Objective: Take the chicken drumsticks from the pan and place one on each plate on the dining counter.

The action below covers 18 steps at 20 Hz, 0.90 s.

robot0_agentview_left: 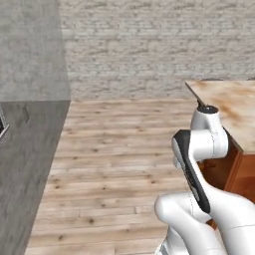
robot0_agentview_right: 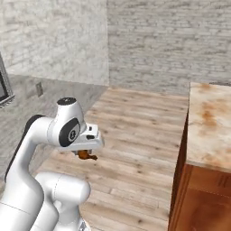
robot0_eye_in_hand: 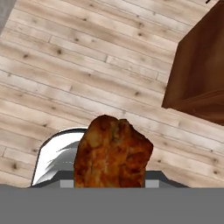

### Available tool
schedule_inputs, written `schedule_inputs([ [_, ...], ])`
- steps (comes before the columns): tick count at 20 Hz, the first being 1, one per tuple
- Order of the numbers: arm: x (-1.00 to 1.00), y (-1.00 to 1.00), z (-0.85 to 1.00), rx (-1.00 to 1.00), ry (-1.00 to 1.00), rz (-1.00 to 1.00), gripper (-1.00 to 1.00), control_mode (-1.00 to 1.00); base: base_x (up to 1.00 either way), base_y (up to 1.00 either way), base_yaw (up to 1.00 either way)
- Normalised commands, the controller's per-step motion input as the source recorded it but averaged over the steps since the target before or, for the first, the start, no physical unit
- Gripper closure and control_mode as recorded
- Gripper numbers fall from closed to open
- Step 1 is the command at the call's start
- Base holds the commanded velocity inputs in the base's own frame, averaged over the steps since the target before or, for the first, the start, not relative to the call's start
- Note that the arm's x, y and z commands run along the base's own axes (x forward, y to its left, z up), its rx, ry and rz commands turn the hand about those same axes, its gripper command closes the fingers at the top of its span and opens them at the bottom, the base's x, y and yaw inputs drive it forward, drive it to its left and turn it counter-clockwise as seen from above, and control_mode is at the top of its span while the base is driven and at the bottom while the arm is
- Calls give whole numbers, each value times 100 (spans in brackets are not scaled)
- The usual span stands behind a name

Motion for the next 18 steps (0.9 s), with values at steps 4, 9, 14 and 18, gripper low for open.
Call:
schedule_inputs([
  [4, 0, 0, 0, 0, 0, 0, 100, 100, 87, 34, -47],
  [9, 0, 0, 0, 0, 0, 0, 100, 100, 89, 34, -45],
  [14, 0, 0, 0, 0, 0, 0, 100, 100, 93, 38, -43],
  [18, 0, 0, 0, 0, 0, 0, 100, 100, 98, 50, -43],
])
